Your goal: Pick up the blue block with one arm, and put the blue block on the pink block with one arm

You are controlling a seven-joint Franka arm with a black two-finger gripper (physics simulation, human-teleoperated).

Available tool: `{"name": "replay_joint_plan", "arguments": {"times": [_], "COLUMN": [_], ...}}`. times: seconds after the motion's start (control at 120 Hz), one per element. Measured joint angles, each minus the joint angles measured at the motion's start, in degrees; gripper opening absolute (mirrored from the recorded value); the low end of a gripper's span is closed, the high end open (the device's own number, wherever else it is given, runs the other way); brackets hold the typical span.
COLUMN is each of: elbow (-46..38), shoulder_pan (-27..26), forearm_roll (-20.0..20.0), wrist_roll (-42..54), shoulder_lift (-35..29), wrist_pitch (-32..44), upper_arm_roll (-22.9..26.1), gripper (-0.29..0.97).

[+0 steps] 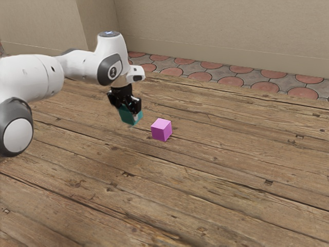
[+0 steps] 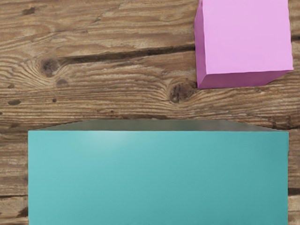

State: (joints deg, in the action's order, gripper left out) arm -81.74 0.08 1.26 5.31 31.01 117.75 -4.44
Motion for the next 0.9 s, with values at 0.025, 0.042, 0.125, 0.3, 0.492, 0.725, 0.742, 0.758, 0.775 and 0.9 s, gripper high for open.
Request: {"name": "replay_joint_plan", "arguments": {"times": [0.025,0.042,0.125,0.3,0.492,0.725,0.742,0.758,0.775,0.9], "elbow": [1.5,2.38,6.34,14.99,21.83,26.11,26.15,26.16,26.17,26.25], "shoulder_pan": [0.07,0.1,0.56,2.62,3.93,5.05,5.05,5.05,5.05,5.02], "forearm_roll": [-0.26,-0.45,-1.41,-2.77,-4.04,-4.43,-4.44,-4.46,-4.47,-4.48], "wrist_roll": [0.24,0.39,1.09,2.31,3.3,4.13,4.18,4.22,4.27,4.54], "shoulder_lift": [0.9,1.46,3.87,9.14,15.59,19.68,19.95,20.18,20.36,21.14], "wrist_pitch": [-0.62,-0.99,-2.46,-4.09,-3.61,-0.9,-0.68,-0.46,-0.24,1.0], "upper_arm_roll": [0.21,0.31,0.56,2.73,5.94,8.88,9.02,9.15,9.34,10.3], "gripper": [0.37,0.37,0.36,0.37,0.37,0.37,0.37,0.37,0.37,0.37]}}
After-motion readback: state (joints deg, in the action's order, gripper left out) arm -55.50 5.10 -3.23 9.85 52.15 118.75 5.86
